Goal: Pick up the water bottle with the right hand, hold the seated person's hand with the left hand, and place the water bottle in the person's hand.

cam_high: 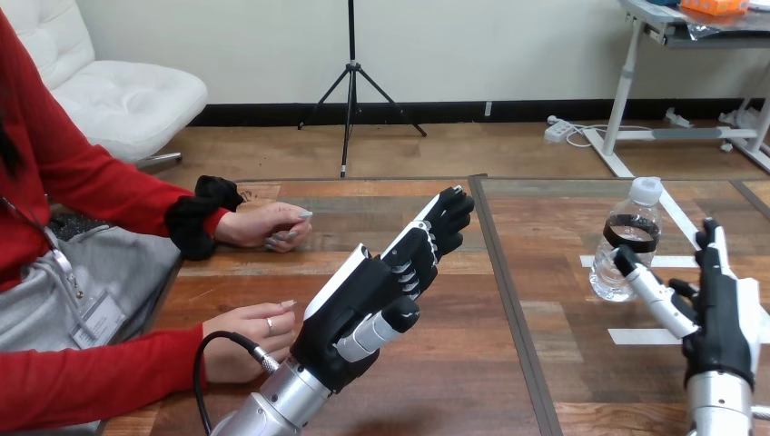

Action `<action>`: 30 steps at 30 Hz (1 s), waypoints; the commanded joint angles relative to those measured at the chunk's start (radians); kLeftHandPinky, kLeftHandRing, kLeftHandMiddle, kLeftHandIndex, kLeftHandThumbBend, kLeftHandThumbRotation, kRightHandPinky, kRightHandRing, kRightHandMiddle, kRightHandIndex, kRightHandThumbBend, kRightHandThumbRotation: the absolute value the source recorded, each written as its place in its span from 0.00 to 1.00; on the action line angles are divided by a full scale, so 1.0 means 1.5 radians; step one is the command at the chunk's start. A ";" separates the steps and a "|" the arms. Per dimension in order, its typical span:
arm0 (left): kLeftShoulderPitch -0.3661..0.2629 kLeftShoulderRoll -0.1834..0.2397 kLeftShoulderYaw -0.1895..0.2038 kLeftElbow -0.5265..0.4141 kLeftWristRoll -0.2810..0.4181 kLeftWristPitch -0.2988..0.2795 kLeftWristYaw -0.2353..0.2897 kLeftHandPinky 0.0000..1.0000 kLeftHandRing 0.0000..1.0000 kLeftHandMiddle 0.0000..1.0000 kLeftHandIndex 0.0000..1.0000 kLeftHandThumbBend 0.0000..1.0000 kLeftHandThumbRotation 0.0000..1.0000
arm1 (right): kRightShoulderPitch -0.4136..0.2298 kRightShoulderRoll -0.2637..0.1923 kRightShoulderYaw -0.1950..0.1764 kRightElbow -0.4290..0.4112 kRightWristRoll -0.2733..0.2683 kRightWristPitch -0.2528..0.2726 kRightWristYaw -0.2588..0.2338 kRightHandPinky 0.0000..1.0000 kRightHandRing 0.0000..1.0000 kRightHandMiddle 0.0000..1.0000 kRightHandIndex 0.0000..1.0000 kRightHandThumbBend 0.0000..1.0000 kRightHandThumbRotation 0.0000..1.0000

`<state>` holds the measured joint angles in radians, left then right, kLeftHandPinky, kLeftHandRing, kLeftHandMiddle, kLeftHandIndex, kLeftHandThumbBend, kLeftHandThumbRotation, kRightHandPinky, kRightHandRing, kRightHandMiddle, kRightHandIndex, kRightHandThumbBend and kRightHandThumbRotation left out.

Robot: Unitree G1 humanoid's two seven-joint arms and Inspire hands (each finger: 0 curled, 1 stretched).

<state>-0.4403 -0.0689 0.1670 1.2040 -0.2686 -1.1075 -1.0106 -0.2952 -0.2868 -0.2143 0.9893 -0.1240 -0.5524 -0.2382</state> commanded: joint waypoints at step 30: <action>-0.007 -0.023 0.001 -0.039 -0.021 -0.016 -0.007 1.00 1.00 1.00 1.00 1.00 0.83 | -0.144 -0.050 0.022 0.119 0.003 0.018 0.040 0.91 1.00 0.98 1.00 1.00 0.57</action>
<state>-0.4376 -0.0743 0.1666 1.1843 -0.2737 -1.1107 -1.0215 -0.4096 -0.3366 -0.1921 1.1544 -0.1238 -0.5222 -0.1894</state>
